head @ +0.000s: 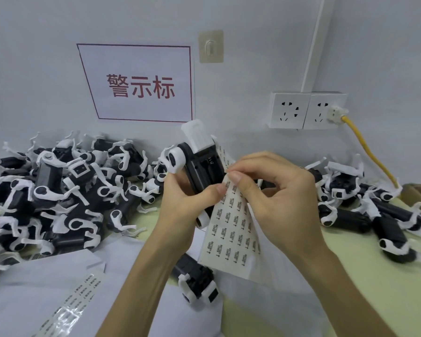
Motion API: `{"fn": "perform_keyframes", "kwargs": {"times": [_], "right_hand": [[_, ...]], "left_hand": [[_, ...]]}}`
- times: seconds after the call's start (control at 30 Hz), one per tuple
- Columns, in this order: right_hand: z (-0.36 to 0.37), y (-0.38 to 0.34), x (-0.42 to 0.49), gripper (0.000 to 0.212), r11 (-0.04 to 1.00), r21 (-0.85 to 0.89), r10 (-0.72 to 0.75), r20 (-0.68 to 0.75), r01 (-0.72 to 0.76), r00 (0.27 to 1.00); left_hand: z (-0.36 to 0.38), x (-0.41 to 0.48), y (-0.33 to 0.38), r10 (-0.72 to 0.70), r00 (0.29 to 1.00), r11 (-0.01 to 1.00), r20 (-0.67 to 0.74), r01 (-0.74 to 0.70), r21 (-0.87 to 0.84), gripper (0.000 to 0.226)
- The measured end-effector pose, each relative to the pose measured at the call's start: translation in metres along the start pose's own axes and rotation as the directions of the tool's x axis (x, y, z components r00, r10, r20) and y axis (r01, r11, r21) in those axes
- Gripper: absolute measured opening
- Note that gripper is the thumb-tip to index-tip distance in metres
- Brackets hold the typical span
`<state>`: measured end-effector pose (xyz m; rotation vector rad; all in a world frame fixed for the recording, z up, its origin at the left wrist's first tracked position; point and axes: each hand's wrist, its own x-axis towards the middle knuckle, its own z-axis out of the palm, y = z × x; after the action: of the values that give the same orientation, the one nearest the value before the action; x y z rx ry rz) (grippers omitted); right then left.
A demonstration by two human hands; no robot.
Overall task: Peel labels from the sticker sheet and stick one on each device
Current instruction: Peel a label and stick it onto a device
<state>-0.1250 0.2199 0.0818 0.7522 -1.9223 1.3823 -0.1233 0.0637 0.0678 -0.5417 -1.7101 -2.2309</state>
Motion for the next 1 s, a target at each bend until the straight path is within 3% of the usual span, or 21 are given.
{"fn": "perform_keyframes", "kwargs": {"times": [0.1, 0.23, 0.33, 0.43, 0.63, 0.77, 0.9, 0.93, 1.0], "right_hand": [[0.002, 0.002, -0.001, 0.009, 0.996, -0.062, -0.059, -0.017, 0.058, 0.998], [-0.007, 0.003, 0.003, 0.014, 0.997, 0.079, 0.006, 0.100, -0.014, 0.995], [-0.012, 0.005, 0.005, 0.017, 0.986, 0.154, 0.047, 0.121, -0.066, 0.992], [-0.014, 0.006, 0.005, 0.015, 0.990, 0.135, 0.020, 0.087, -0.032, 0.996], [-0.007, 0.015, 0.002, 0.011, 0.983, -0.072, -0.168, 0.034, 0.170, 0.985], [-0.003, 0.021, 0.000, 0.013, 0.959, -0.168, -0.235, -0.012, 0.230, 0.972], [-0.001, 0.024, 0.000, 0.012, 0.970, -0.147, -0.201, -0.040, 0.194, 0.979], [-0.001, 0.024, -0.001, 0.011, 0.979, -0.121, -0.173, -0.050, 0.166, 0.984], [-0.003, 0.023, -0.001, 0.009, 0.994, -0.045, -0.106, -0.063, 0.104, 0.992]], "left_hand": [[0.003, -0.001, 0.003, 0.008, 1.000, 1.000, 0.006, -0.008, 0.001, 0.022], [0.000, -0.001, 0.001, -0.033, 0.999, 0.997, -0.001, 0.033, -0.068, 0.021], [-0.007, 0.000, 0.001, -0.075, 0.995, 0.995, 0.072, 0.079, -0.057, 0.017], [-0.008, 0.001, 0.006, -0.149, 0.986, 0.989, 0.079, 0.150, -0.006, 0.063], [0.000, -0.001, 0.008, -0.178, 0.984, 0.984, -0.018, 0.177, -0.022, 0.081], [0.002, 0.001, 0.004, -0.150, 0.989, 0.989, -0.013, 0.150, -0.008, 0.050], [0.002, 0.000, 0.002, -0.149, 0.989, 0.989, 0.000, 0.149, -0.007, 0.024], [0.003, 0.000, 0.003, -0.161, 0.987, 0.987, -0.014, 0.161, -0.026, 0.025], [0.004, 0.000, 0.004, -0.175, 0.984, 0.981, -0.026, 0.172, -0.084, 0.049]]}}
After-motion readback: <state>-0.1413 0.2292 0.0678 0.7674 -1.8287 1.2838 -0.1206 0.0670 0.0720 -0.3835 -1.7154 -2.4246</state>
